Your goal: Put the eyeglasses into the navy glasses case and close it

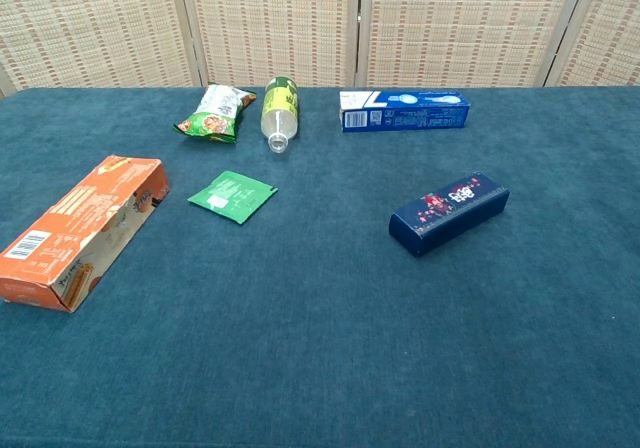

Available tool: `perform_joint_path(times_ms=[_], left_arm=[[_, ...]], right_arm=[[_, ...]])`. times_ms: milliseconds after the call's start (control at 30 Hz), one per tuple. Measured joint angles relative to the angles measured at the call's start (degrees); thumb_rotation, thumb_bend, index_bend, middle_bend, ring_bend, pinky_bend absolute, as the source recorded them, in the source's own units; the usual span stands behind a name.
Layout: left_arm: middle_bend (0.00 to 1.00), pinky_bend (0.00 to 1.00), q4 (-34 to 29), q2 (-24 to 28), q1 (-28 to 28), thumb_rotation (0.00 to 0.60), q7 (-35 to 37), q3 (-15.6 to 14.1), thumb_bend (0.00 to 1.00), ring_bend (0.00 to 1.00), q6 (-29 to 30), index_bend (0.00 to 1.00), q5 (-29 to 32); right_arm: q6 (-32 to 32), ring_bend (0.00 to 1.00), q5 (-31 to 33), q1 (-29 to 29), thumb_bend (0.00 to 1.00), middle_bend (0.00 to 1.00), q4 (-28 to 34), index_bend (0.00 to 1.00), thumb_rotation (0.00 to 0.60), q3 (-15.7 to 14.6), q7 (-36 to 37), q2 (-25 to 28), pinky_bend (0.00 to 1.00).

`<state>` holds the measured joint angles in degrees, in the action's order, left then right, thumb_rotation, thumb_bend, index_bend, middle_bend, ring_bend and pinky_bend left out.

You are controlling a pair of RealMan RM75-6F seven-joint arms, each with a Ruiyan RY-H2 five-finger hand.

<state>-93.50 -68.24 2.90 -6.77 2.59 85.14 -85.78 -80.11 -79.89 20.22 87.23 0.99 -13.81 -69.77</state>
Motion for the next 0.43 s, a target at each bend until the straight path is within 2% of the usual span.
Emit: perform_joint_path(times_ms=[233,433], left_arm=[[0.0,0.0,-2.24,-0.75,1.18,0.6,-2.28,0.99,0.36,0.0,0.48,0.0,-0.57],[0.0,0.0,-2.89,-1.62,1.56,0.6,-3.24,1.78,0.36,0.0,1.76,0.0,-0.72]], right_arm=[[-9.14,0.0,-3.43,-8.24,0.23,0.08,1.79,0.04,0.6,-2.7,2.52,2.15,0.0],[-11.7,0.0,-4.82,-12.61,0.23,0.09,1.3,0.05,0.6,-4.06,4.98,2.35,0.0]])
